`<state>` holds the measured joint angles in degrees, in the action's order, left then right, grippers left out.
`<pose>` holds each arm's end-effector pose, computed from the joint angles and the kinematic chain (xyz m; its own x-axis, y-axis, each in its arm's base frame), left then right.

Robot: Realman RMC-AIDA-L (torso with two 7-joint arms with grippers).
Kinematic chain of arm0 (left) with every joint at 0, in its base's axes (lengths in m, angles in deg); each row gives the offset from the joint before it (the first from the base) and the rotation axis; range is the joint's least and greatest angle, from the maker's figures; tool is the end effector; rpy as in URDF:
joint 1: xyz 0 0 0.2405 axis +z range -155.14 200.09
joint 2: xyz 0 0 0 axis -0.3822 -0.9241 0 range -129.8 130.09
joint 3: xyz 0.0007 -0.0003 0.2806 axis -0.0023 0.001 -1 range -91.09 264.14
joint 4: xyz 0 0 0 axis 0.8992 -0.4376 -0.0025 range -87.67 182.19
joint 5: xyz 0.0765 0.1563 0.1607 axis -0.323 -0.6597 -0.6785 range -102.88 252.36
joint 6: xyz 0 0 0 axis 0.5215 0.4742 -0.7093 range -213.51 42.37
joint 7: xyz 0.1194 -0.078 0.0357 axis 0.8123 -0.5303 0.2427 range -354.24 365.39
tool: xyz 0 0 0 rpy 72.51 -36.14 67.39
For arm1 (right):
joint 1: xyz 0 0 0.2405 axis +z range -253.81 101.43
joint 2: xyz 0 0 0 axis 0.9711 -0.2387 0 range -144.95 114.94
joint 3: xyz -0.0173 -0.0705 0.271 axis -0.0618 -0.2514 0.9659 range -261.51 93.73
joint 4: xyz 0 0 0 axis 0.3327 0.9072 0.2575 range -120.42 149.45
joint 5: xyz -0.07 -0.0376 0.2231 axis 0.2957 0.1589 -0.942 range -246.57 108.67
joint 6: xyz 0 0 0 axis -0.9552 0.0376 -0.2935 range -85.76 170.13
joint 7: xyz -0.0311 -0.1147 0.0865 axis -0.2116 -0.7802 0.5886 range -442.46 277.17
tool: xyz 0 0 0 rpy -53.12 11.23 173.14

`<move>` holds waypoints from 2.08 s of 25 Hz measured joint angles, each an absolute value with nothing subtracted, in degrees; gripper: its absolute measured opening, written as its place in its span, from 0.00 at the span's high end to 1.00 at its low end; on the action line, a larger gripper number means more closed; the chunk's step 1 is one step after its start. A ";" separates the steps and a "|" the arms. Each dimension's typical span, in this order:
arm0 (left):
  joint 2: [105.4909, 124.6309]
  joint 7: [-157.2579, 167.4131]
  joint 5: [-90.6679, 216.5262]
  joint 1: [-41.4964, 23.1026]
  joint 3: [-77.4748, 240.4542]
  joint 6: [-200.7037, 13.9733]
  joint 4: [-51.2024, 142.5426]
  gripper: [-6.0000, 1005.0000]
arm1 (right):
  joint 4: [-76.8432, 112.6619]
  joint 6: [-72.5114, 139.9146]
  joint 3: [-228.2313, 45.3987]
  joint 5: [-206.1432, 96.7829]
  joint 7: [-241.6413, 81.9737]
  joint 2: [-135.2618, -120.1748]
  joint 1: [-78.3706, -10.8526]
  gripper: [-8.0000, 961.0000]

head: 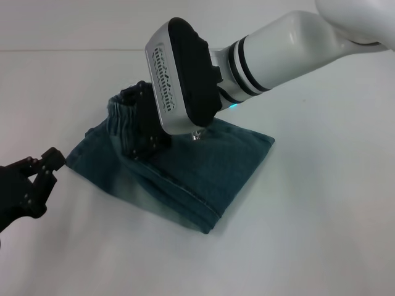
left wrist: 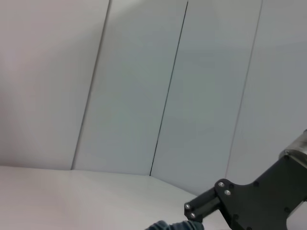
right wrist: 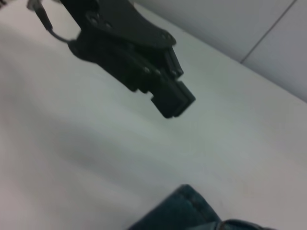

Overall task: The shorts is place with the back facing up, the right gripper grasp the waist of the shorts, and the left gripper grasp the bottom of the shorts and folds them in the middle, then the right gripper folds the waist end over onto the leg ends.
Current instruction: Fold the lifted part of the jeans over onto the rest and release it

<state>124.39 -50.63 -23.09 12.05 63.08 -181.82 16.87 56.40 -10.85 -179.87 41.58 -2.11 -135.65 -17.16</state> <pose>-0.3766 0.2426 -0.0061 0.5597 0.1238 0.8194 0.6786 -0.6360 -0.3674 0.0606 0.4390 -0.1508 0.8867 0.4564 0.0742 0.4620 -0.8687 -0.1787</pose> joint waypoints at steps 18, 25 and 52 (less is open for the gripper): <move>124.37 -48.38 -23.08 11.59 63.20 -181.71 19.06 0.95 | 62.17 -8.84 -188.85 48.82 1.32 -136.03 -18.24 0.04; 124.33 -48.23 -23.08 11.48 63.09 -181.71 19.33 0.95 | 65.18 -6.64 -190.86 51.60 2.06 -136.03 -20.15 0.04; 124.34 -47.51 -23.08 11.27 63.26 -181.83 20.90 0.95 | 75.55 -2.98 -193.98 57.52 4.90 -135.52 -25.87 0.05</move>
<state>124.34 -47.51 -23.08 11.27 63.26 -181.83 20.90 75.55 -2.98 -193.98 57.52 4.90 -135.52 -25.87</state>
